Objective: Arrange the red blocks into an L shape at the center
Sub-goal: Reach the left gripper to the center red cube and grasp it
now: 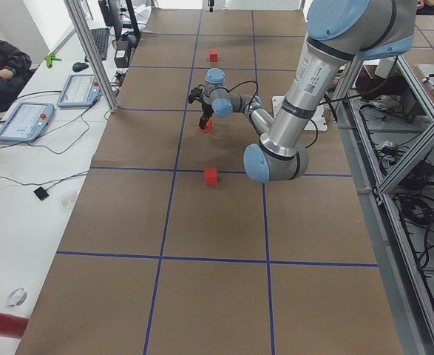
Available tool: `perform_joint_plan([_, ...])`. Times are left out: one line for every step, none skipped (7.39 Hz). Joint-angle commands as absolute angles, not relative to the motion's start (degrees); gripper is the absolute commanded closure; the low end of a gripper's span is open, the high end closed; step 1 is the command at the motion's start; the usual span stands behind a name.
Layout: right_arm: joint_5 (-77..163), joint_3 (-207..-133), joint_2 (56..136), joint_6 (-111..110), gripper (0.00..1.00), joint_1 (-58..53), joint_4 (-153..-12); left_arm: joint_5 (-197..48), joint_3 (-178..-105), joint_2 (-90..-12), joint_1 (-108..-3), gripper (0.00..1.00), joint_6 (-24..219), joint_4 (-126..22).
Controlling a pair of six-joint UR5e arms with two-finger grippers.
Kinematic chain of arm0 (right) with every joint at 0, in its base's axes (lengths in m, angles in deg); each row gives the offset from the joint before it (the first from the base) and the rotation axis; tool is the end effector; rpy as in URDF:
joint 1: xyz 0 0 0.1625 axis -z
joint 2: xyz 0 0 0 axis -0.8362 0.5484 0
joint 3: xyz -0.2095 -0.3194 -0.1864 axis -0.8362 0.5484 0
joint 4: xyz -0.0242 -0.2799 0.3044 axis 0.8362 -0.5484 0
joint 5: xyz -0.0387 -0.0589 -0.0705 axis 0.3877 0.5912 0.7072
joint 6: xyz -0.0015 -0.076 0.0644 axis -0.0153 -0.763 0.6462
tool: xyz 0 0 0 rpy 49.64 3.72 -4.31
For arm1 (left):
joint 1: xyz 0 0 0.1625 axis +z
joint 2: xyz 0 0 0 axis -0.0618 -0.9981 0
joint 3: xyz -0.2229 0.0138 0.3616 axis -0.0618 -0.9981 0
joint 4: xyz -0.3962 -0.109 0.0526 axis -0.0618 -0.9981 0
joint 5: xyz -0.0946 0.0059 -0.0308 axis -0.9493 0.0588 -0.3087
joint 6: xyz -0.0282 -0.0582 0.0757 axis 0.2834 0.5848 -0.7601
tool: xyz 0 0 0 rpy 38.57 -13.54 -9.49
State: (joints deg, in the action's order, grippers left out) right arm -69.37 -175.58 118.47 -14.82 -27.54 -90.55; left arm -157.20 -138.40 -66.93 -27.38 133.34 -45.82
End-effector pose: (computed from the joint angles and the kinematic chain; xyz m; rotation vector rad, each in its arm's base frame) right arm 0.0137 -0.4871 0.5933 0.1351 -0.8023 -0.1352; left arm 0.5540 -0.4588 0.2740 0.3453 0.8886 0.2515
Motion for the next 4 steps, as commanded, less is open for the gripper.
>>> perform_joint_plan([-69.4,-175.5,118.4,-14.8,0.01,-27.5,-90.6,-157.2,-138.3,-66.9,-27.1,0.72,134.1,-45.5])
perform_joint_plan([-69.4,-175.5,118.3,-14.8,0.01,-27.5,-90.6,-157.3,-139.1,-66.9,-27.3,1.0,134.3,-45.4])
perform_joint_plan([-69.4,-175.5,118.1,-14.8,0.01,-27.5,-90.6,-157.3,-139.8,-67.7,-27.7,1.0,138.9,-45.0])
perform_joint_plan([-69.4,-175.5,118.1,-14.8,0.01,-27.5,-90.6,-157.3,-139.5,-69.8,-28.2,1.0,142.1,-43.8])
